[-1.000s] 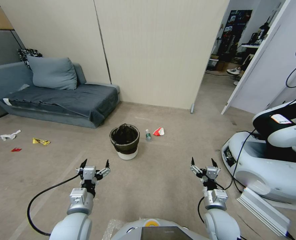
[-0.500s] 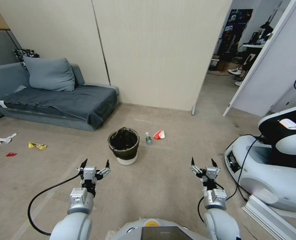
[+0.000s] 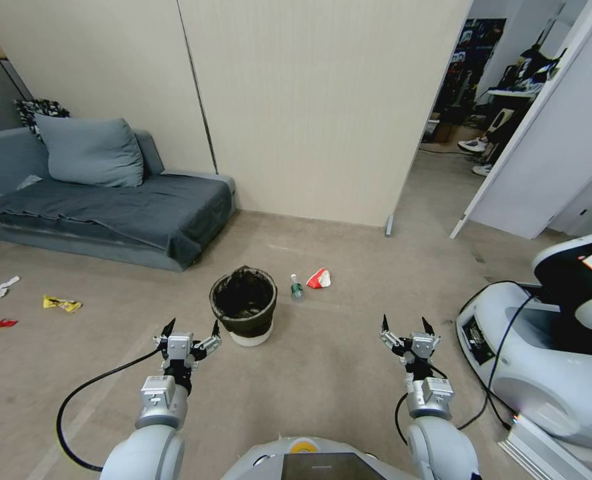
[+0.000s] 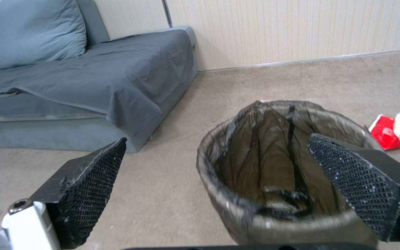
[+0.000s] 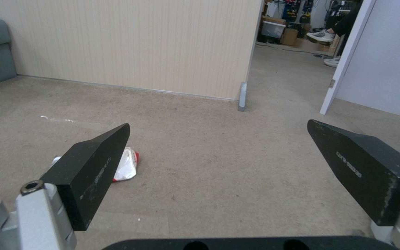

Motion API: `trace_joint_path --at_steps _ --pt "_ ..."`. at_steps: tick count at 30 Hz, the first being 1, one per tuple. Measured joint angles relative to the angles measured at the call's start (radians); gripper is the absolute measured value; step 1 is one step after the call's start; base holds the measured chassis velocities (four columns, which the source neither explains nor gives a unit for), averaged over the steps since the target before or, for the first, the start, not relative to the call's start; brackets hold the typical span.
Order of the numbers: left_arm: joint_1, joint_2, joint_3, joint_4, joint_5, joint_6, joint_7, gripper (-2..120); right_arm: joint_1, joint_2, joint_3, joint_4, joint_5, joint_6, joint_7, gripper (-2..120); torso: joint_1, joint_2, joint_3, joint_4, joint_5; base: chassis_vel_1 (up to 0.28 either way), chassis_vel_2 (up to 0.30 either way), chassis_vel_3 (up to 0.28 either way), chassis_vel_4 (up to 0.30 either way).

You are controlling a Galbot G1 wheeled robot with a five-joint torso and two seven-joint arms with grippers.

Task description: Pick up the trash bin, then pick up the garbage from the floor and place it into the trash bin.

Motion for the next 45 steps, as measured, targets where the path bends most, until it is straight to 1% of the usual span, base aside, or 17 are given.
trace_joint_path --at_steps 21,30,34,36,37,38,40,41,42,45 --pt "-0.001 0.0 0.001 0.002 0.002 0.0 0.001 100 0.002 0.0 0.0 -0.003 0.0 0.002 0.0 100 0.0 0.0 0.0 0.0 0.0002 -0.125 0.124 0.122 -0.125" --pt "-0.002 0.002 0.003 0.008 -0.006 0.0 0.001 100 0.004 0.0 -0.003 -0.011 0.001 0.022 0.0 100 0.0 0.0 0.0 0.0002 0.0003 -0.115 0.11 0.114 -0.095" --pt "-0.009 0.005 0.007 0.01 -0.021 0.018 0.001 100 0.004 0.0 -0.003 -0.012 0.003 0.022 0.0 100 0.0 0.0 0.0 0.0001 0.0003 -0.012 0.013 0.018 -0.006" --pt "-0.017 0.009 0.012 0.015 -0.035 0.042 0.0 100 0.004 0.0 -0.003 -0.013 0.005 0.022 0.0 100 0.0 0.0 0.0 0.0001 0.0 0.0 0.0 0.0 0.0" --pt "-0.027 0.013 0.017 0.018 -0.045 0.08 0.001 100 0.004 0.0 -0.004 -0.014 0.008 0.022 0.0 100 0.0 0.0 0.0 0.0001 0.0001 0.0 0.0 0.0 0.0" --pt "-0.027 0.013 0.017 0.018 -0.045 0.08 0.001 100 0.004 0.0 -0.004 -0.014 0.008 0.022 0.0 100 0.0 0.0 0.0 0.0001 0.0001 0.0 0.0 0.0 0.0" --pt "-0.064 0.024 0.021 0.029 -0.066 0.174 0.002 100 0.004 0.0 -0.003 -0.015 0.012 0.021 0.001 100 0.0 0.0 0.0 0.0002 0.0001 0.0 0.0 0.0 0.0" --pt "-0.064 0.024 0.021 0.029 -0.066 0.174 0.002 100 0.004 0.0 -0.003 -0.015 0.012 0.021 0.001 100 0.0 0.0 0.0 0.0002 0.0001 0.0 0.0 0.0 0.0" --pt "-0.079 0.027 0.021 0.033 -0.071 0.201 0.002 100 0.005 0.0 -0.003 -0.015 0.015 0.021 0.003 100 0.0 0.0 0.0 0.0 0.0001 0.0 0.0 0.0 0.0" --pt "-0.151 0.041 0.011 0.067 -0.108 0.312 -0.013 100 0.004 0.0 0.001 -0.018 0.027 0.021 0.013 100 0.0 0.0 0.0 -0.0001 0.0001 0.0 0.0 0.0 0.0"
